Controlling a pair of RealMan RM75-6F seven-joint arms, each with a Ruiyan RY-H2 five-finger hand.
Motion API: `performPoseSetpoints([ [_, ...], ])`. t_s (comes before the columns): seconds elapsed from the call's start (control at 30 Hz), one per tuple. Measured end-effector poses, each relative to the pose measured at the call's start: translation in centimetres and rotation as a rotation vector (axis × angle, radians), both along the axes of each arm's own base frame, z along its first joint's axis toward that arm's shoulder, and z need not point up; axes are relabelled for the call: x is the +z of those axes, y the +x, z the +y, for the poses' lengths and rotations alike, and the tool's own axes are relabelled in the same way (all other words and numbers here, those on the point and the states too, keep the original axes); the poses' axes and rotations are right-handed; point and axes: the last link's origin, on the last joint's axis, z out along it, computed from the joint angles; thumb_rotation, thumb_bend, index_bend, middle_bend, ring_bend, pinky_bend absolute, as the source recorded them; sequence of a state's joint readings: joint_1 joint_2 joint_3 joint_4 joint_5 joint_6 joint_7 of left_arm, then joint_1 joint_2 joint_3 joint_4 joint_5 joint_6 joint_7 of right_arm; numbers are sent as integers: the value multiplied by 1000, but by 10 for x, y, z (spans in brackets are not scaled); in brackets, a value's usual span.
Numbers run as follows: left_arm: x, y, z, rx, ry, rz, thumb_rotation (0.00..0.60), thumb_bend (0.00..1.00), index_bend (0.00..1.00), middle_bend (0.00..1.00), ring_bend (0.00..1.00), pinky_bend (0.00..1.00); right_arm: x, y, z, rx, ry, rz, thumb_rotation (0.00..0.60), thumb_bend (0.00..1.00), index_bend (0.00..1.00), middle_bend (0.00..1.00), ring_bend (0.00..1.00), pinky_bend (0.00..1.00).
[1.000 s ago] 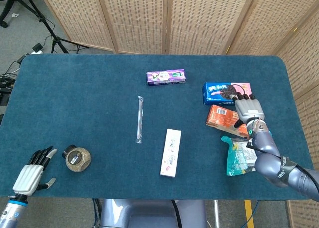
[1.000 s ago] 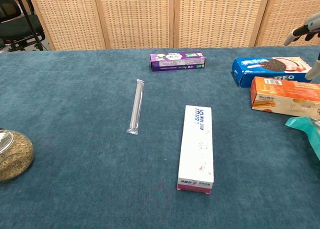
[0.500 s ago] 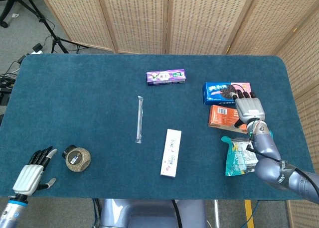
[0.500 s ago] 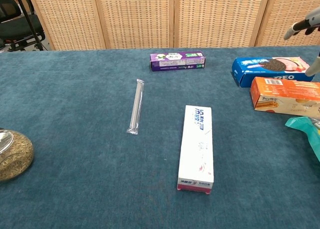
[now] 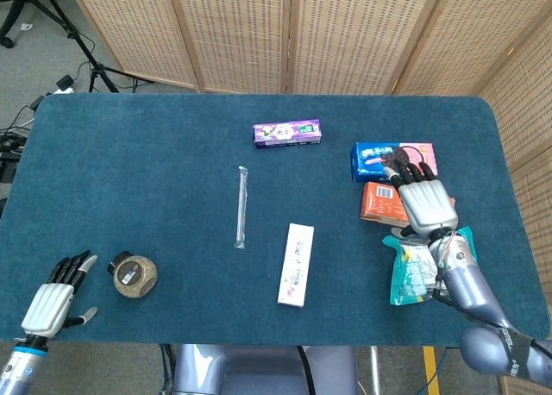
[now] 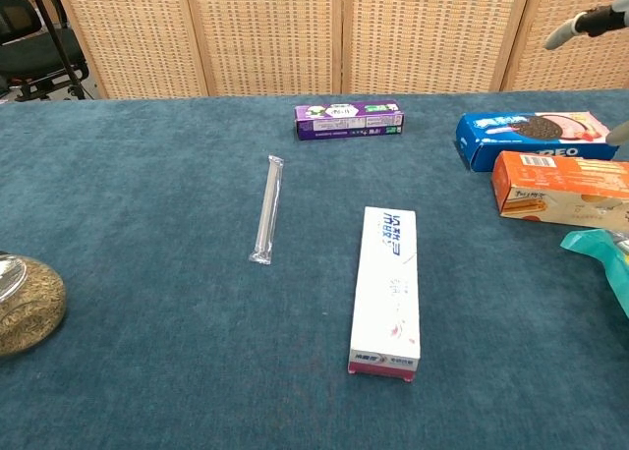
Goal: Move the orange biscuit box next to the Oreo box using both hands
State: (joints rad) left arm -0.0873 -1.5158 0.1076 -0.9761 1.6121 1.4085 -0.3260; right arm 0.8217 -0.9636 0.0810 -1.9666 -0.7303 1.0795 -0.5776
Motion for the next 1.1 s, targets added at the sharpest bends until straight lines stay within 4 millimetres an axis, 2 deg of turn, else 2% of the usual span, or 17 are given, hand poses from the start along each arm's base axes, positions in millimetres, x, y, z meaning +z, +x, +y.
performPoseSetpoints([
  [0.1, 1, 1, 0, -7, 8, -5, 600, 203, 1, 0, 0, 0, -1, -7, 19, 43, -10, -40, 600, 131, 46, 0, 0, 0],
  [0.2, 3, 3, 2, -16, 23, -9, 600, 198, 1, 0, 0, 0, -5, -22, 39, 54, -19, -101, 600, 131, 46, 0, 0, 0],
  [0.43, 7, 7, 7, -39, 56, 0, 600, 187, 1, 0, 0, 0, -15, -81, 79, 8, -81, -203, 600, 131, 46, 0, 0, 0],
  [0.63, 14, 15, 15, -79, 95, 25, 600, 184, 0, 0, 0, 0, -20, -122, 111, -11, -127, -245, 600, 131, 46, 0, 0, 0],
  [0.77, 18, 23, 20, -106, 122, 34, 600, 184, 1, 0, 0, 0, -21, -135, 128, -12, -148, -270, 600, 131, 46, 0, 0, 0],
  [1.1, 33, 54, 32, -140, 183, 29, 600, 184, 1, 0, 0, 0, -16, -142, 161, 35, -218, -270, 600, 131, 46, 0, 0, 0],
])
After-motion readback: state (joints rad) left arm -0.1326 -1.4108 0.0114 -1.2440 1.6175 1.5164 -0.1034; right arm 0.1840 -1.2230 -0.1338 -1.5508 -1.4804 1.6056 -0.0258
